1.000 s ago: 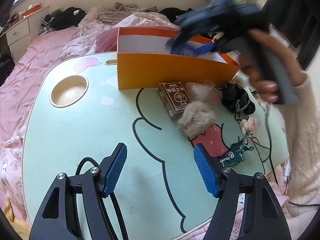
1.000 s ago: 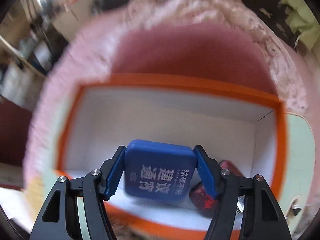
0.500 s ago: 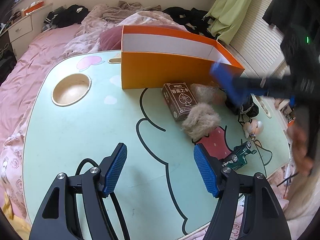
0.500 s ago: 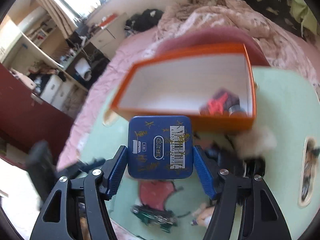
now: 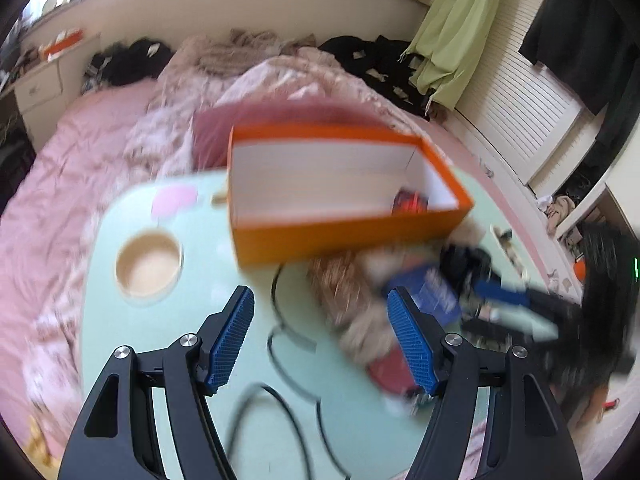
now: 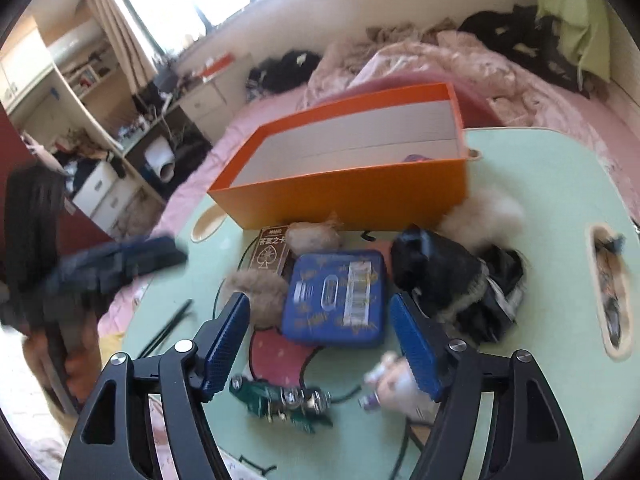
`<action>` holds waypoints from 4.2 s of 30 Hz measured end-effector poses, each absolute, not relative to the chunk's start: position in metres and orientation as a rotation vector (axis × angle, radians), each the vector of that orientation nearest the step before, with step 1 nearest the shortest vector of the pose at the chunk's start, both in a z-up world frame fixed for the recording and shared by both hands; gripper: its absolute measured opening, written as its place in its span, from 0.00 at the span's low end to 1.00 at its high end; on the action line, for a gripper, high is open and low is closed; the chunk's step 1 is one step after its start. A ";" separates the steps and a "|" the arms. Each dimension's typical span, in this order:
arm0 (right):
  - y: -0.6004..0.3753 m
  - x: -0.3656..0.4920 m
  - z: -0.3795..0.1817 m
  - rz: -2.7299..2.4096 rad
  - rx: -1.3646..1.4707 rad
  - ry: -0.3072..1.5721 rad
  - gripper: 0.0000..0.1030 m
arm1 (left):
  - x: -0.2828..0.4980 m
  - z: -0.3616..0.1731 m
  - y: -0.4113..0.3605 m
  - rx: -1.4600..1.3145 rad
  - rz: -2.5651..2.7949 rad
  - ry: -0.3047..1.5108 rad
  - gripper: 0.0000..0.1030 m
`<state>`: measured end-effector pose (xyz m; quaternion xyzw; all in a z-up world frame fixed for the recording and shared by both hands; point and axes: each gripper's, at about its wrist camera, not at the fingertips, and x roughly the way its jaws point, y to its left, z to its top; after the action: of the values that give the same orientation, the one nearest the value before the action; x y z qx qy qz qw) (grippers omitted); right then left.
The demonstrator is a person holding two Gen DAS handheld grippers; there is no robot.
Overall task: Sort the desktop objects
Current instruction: 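Grasp the red case in the orange box with the left gripper, set it on the table, then grasp the silver metal cup in the box with the right gripper, set it on the blue tin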
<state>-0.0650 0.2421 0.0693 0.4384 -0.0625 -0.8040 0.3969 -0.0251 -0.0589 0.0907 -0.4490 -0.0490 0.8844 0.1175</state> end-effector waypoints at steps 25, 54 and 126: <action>0.343 -0.085 0.070 -2.140 1.103 -0.512 0.71 | -0.180 0.035 0.089 -1.630 2.137 0.012 0.59; 0.339 -0.082 0.068 -2.130 1.120 -0.513 0.72 | -0.179 0.039 0.018 -1.571 2.326 -0.100 0.39; 0.132 -0.177 0.081 -2.195 1.208 0.352 0.79 | 0.034 -0.005 -0.038 -1.344 2.663 0.031 1.00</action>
<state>-0.1775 0.1325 0.0811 0.4555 0.1327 -0.8273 0.3010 0.0339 -0.0382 -0.0046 -0.4491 0.0102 0.8899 0.0794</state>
